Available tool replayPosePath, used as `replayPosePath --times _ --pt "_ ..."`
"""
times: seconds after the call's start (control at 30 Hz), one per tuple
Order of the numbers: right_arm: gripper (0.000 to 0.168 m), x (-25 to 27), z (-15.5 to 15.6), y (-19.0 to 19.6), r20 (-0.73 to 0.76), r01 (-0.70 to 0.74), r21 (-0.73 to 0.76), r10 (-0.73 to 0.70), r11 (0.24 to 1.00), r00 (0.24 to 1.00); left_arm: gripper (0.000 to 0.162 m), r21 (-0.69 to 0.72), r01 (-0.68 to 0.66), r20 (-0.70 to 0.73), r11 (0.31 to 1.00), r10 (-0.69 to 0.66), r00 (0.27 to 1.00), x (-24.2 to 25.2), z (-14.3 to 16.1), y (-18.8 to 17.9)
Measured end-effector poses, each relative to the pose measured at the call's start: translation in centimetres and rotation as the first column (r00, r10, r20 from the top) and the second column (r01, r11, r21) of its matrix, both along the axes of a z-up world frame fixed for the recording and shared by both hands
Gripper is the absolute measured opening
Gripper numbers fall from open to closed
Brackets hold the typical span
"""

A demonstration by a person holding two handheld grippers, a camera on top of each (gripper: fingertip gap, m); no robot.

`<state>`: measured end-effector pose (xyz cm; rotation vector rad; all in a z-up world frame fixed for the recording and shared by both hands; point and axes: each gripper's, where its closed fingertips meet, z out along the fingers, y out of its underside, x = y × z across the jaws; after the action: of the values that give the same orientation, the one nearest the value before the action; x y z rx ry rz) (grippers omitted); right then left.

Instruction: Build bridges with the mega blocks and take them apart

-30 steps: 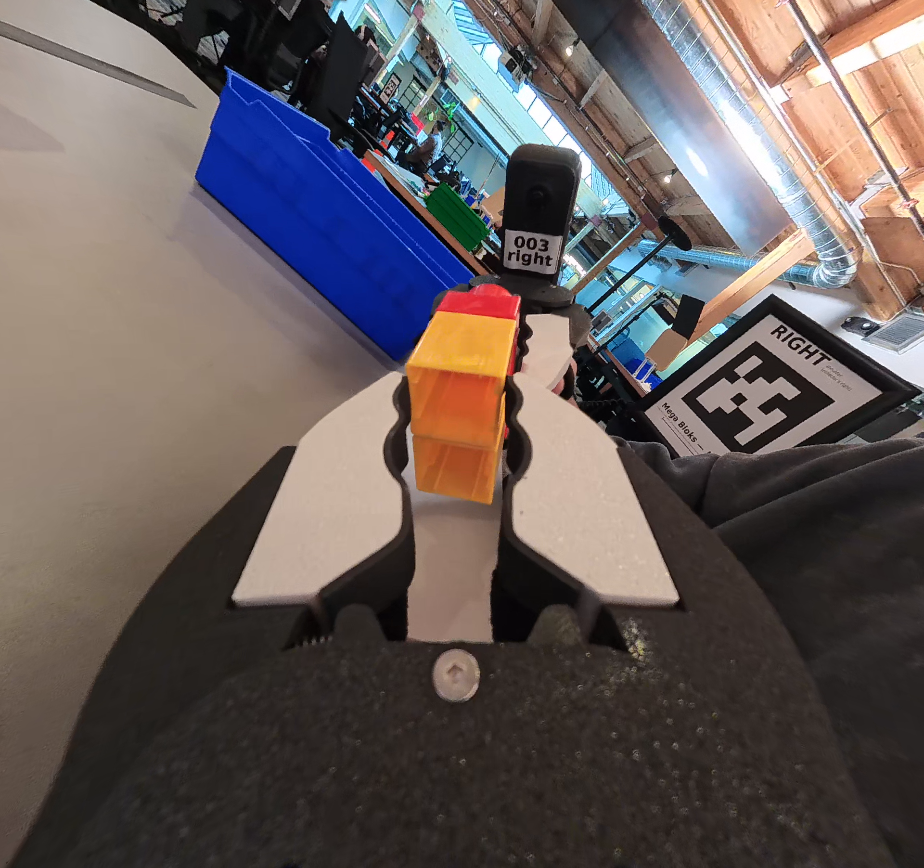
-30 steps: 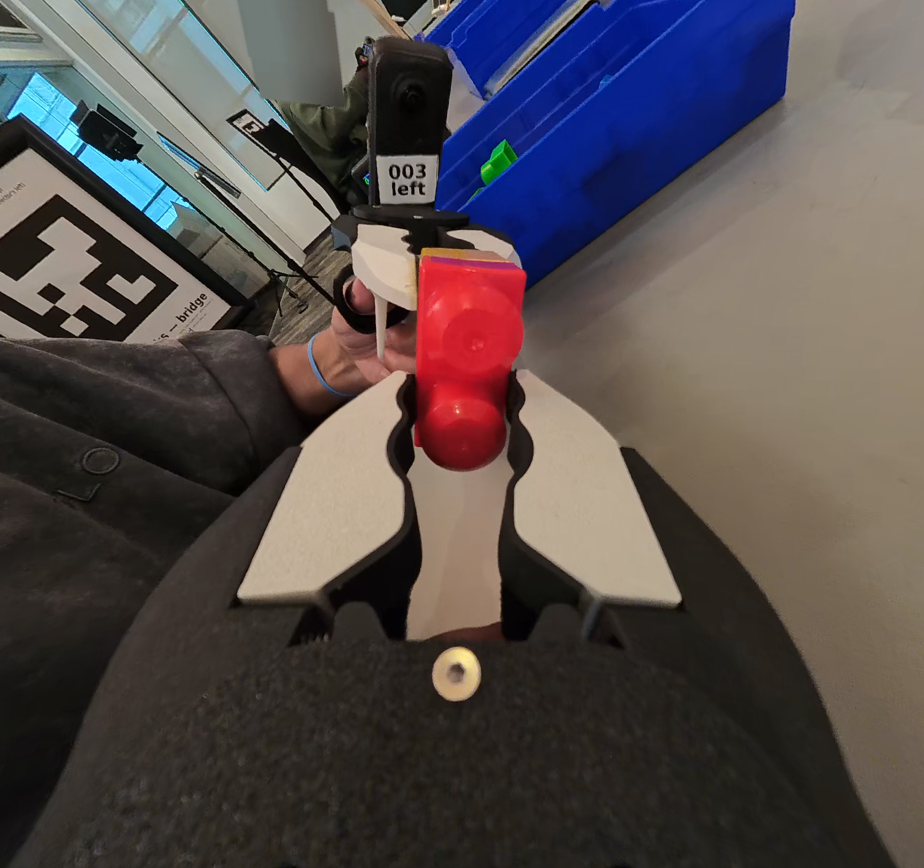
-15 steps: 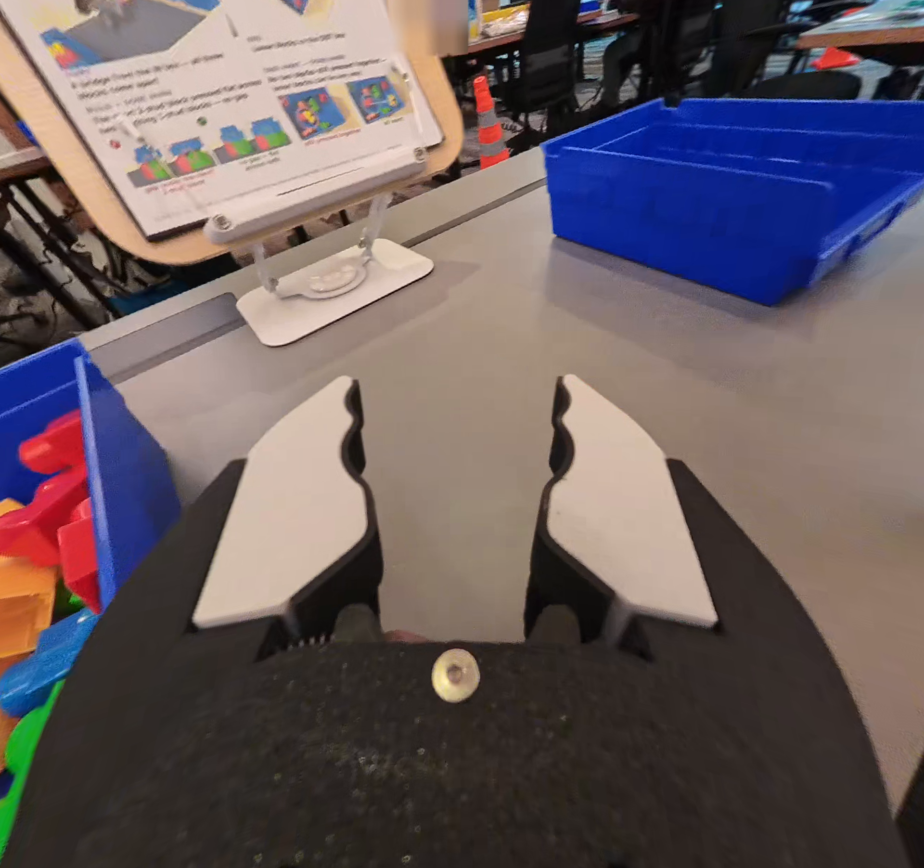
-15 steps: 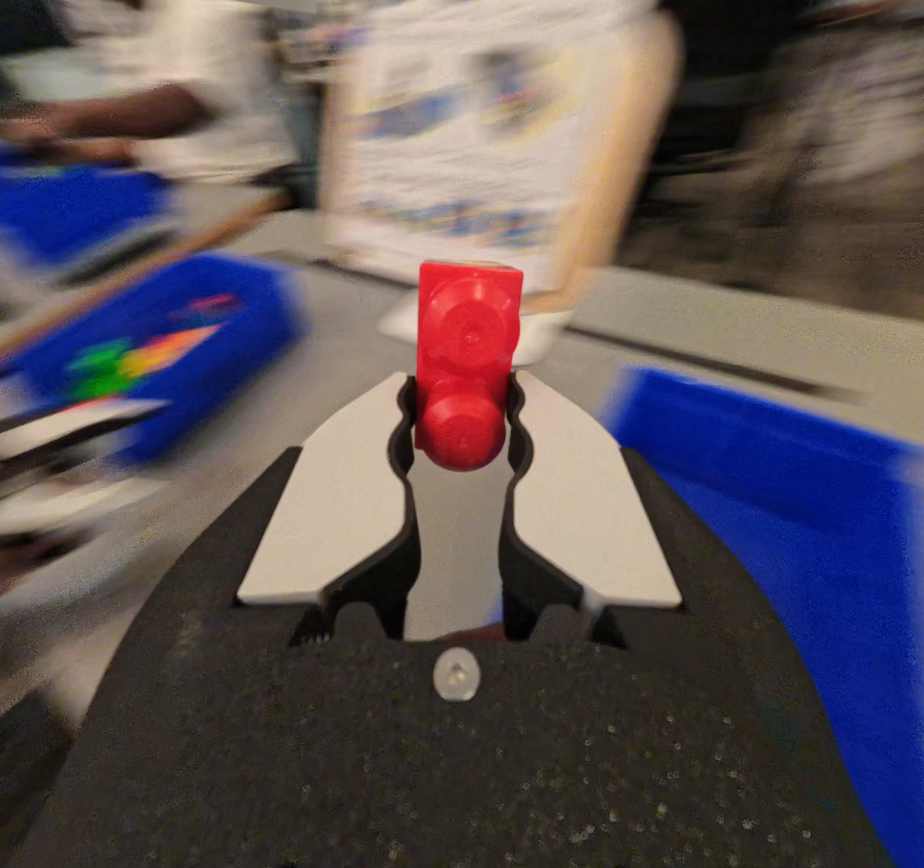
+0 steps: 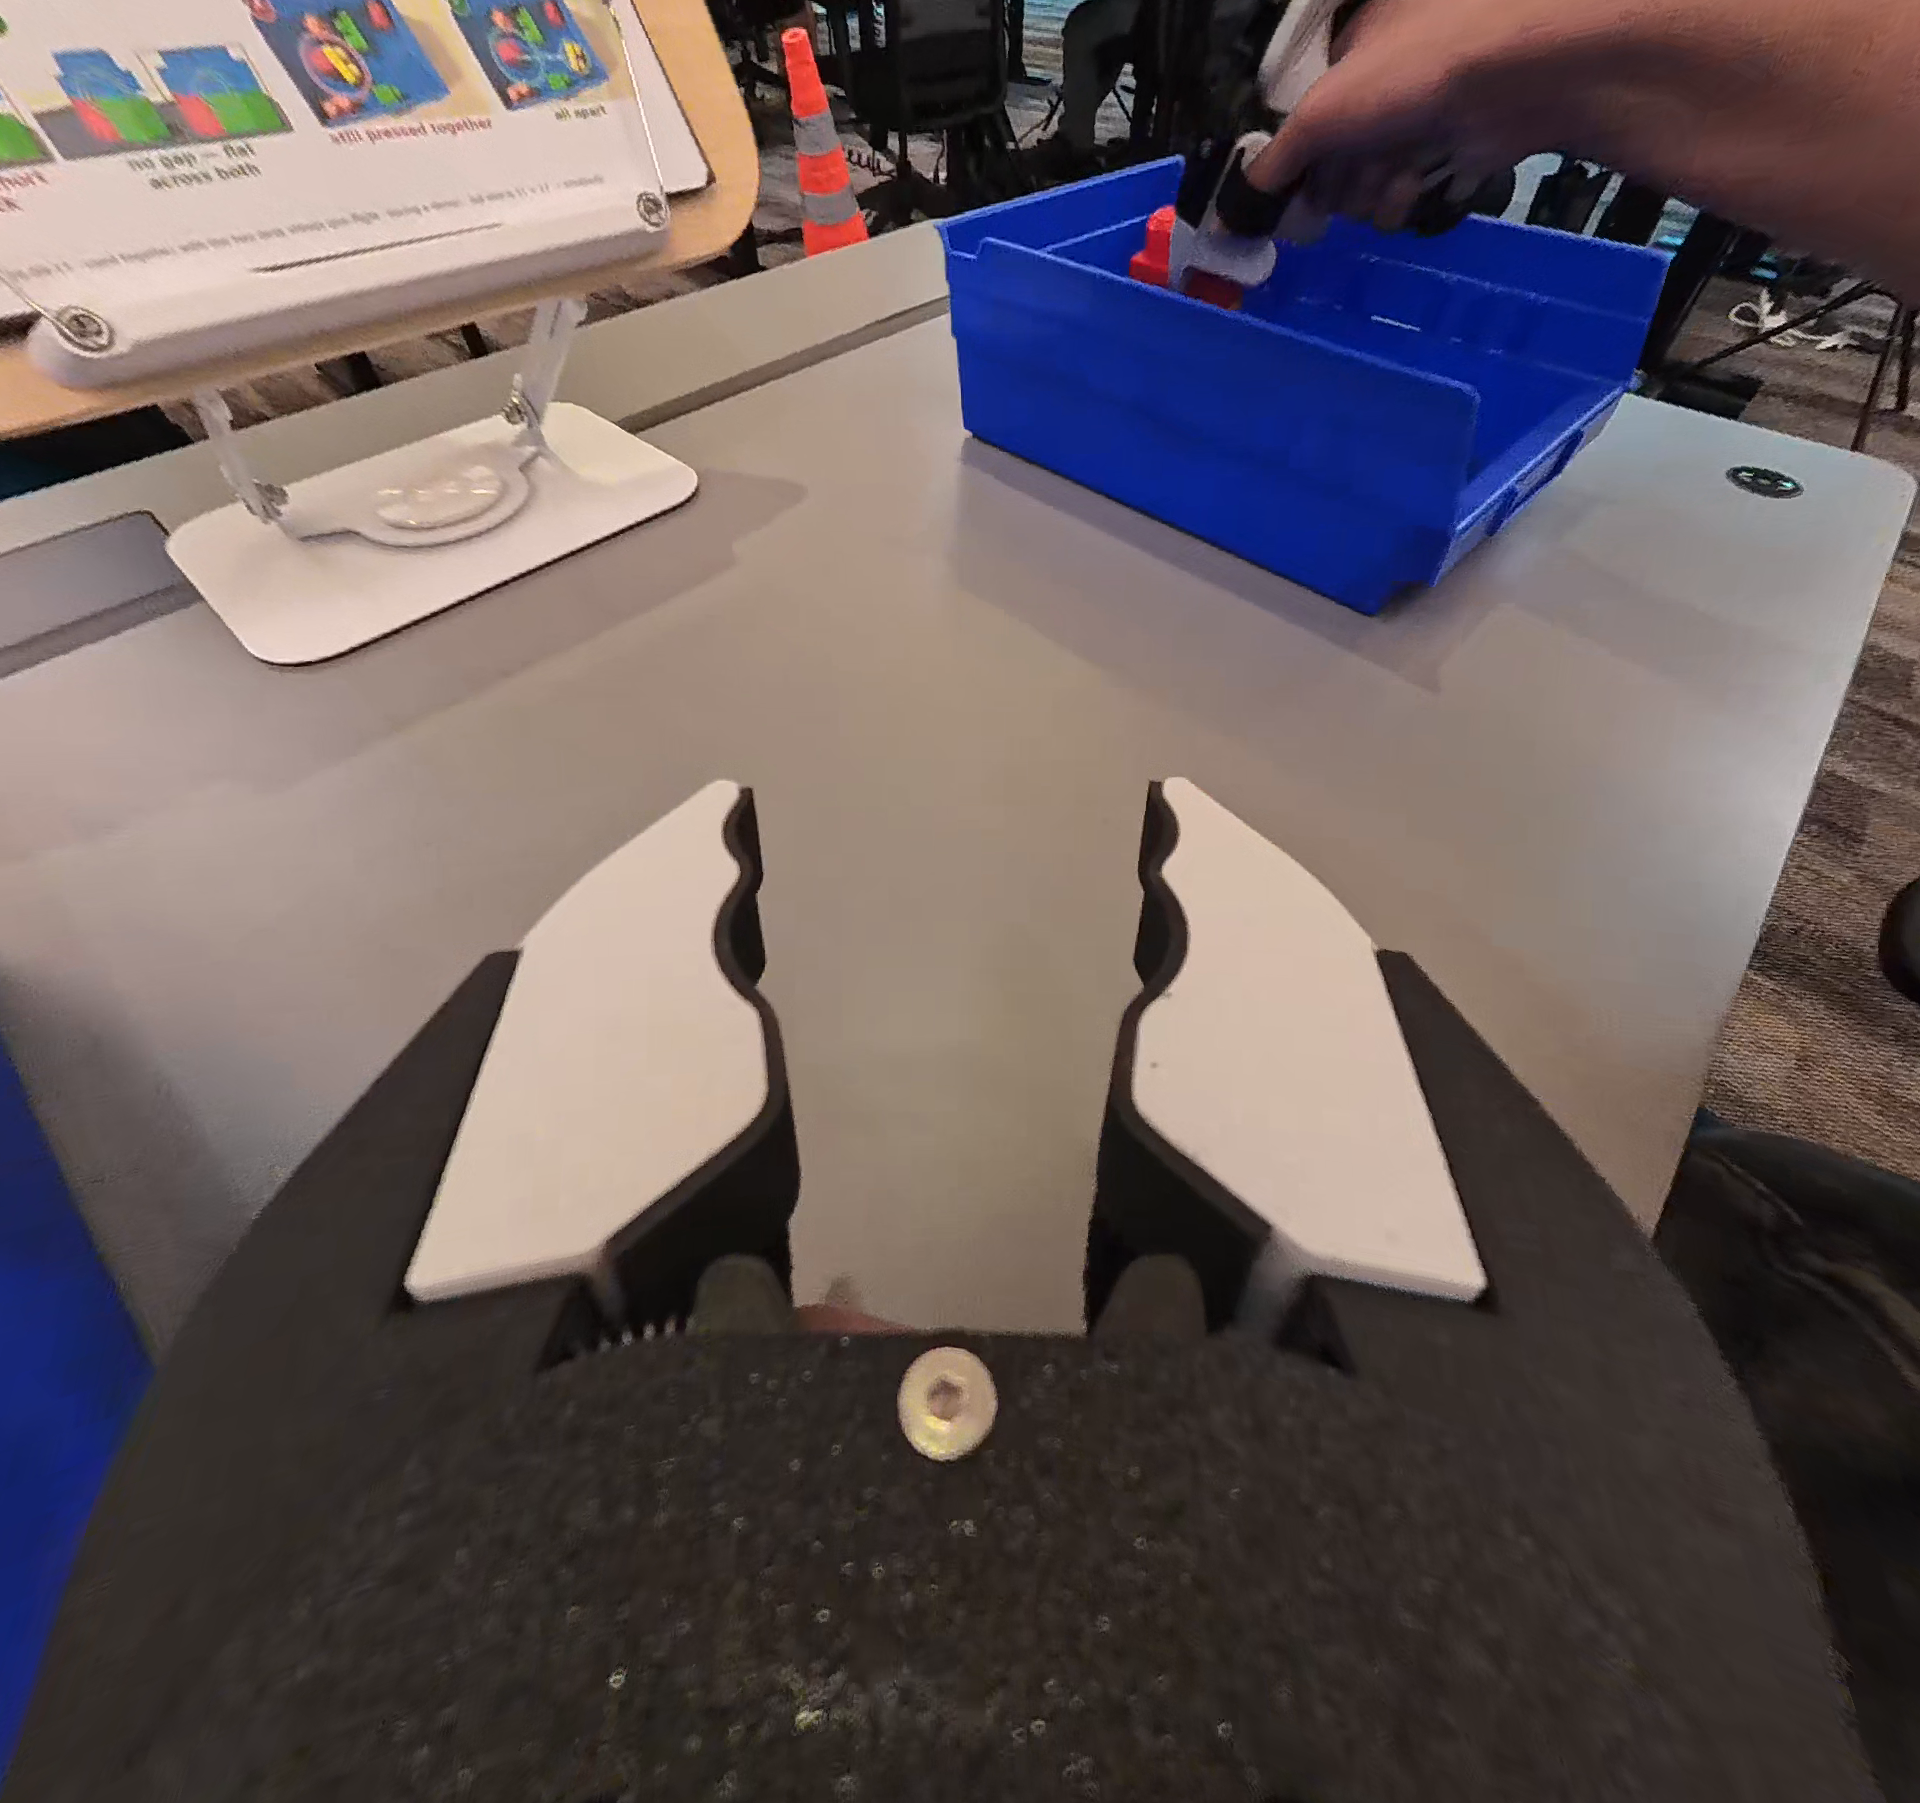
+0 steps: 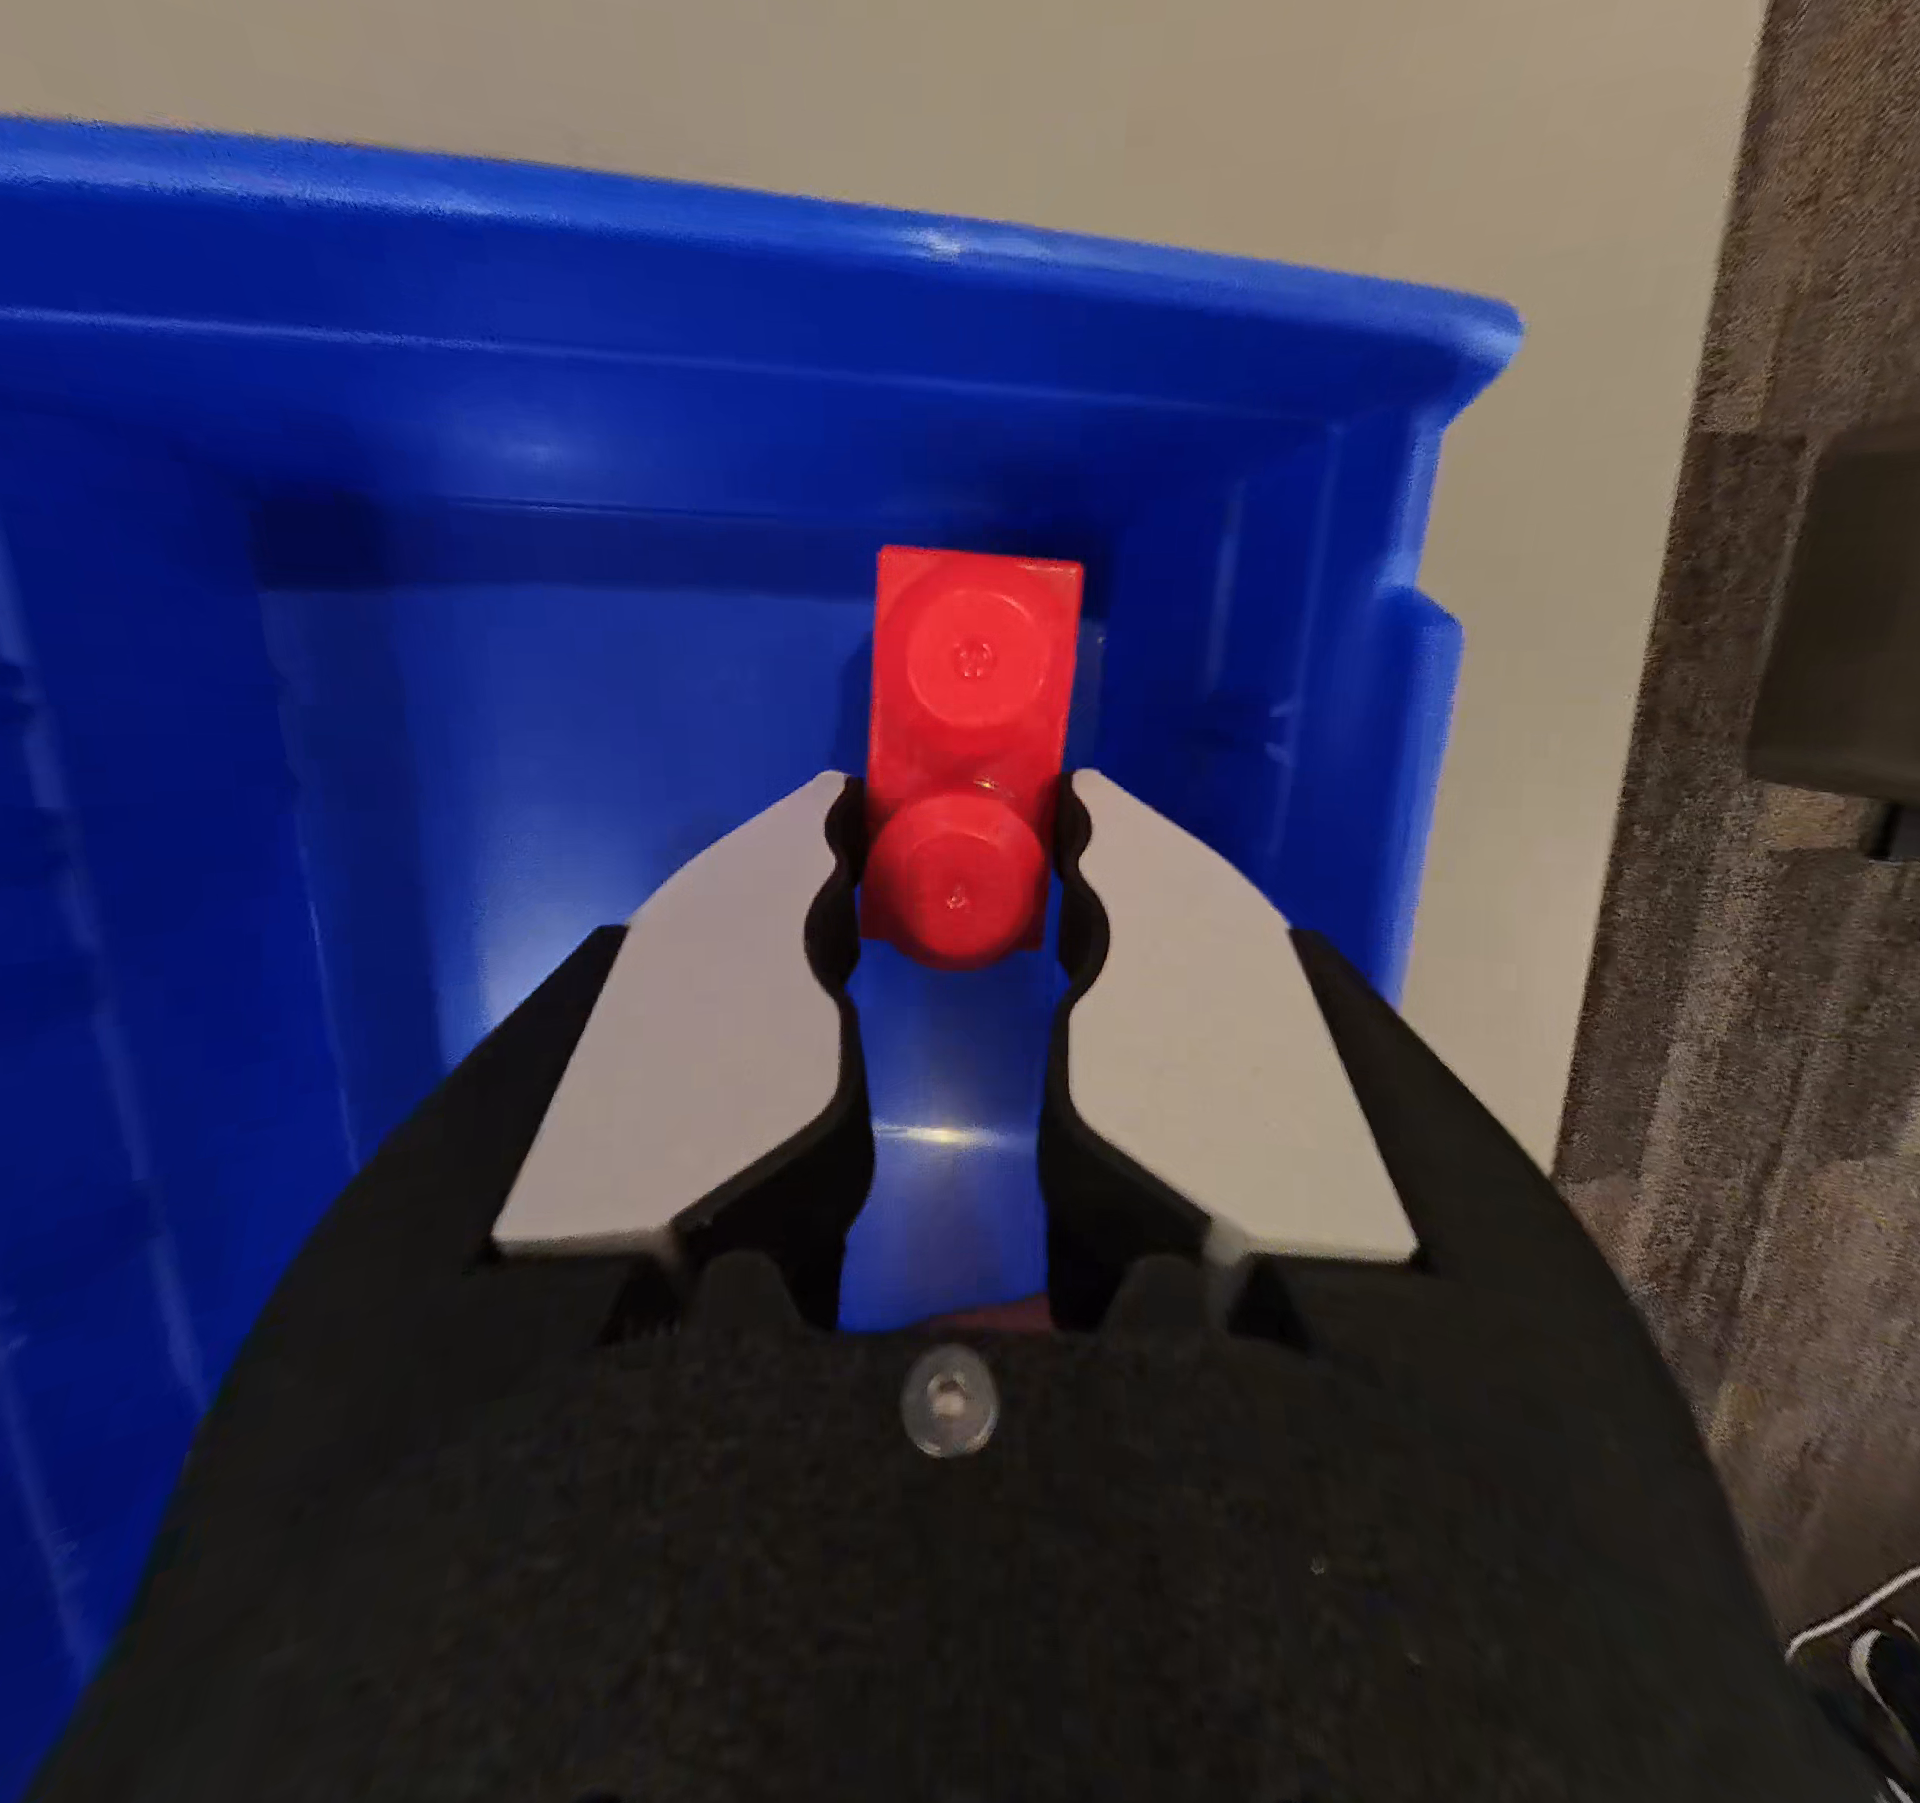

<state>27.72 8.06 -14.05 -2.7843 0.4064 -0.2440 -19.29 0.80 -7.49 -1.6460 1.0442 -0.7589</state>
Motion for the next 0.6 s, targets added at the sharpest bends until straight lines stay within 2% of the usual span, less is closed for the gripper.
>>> replayPosePath --times 0.2,0.3,0.37,0.43,0.5,0.57,0.6 --pt "0.035 -0.1 -0.9 0.4 -0.036 0.034 0.018 -0.033 0.999 0.999 0.07 -0.042 0.014 -0.039 0.999 -0.015 0.999 0.1 -1.5 0.2" --pt "0.053 0.1 -0.9 0.3 -0.025 0.023 0.048 -0.022 0.999 0.999 0.069 -0.074 0.015 -0.051 0.997 -0.019 0.999 -0.1 -2.1 0.3" --pt "0.06 -0.1 0.5 0.2 0.013 -0.01 0.097 0.009 0.995 1.0 0.069 -0.096 0.013 -0.048 0.995 -0.017 0.999 -0.2 -2.3 0.5" --pt "0.061 -1.2 4.1 -0.1 0.093 -0.064 0.217 0.045 0.974 0.995 0.069 -0.104 0.005 -0.045 0.995 -0.01 0.999 -0.4 -2.4 0.7" --pt "0.06 -6.2 9.1 -0.7 0.126 -0.176 0.431 0.135 0.885 0.983 0.068 -0.099 -0.011 -0.044 0.995 0.006 0.999 -0.7 -2.5 1.0" --pt "0.058 -14.7 12.9 -2.5 0.137 -0.319 0.629 0.303 0.71 0.943 0.068 -0.093 -0.028 -0.044 0.995 0.024 0.999 -0.9 -2.6 1.4" --pt "0.058 -19.4 13.5 -3.8 0.123 -0.365 0.694 0.397 0.621 0.91 0.067 -0.094 -0.037 -0.04 0.995 0.034 0.999 -0.9 -2.7 1.6"
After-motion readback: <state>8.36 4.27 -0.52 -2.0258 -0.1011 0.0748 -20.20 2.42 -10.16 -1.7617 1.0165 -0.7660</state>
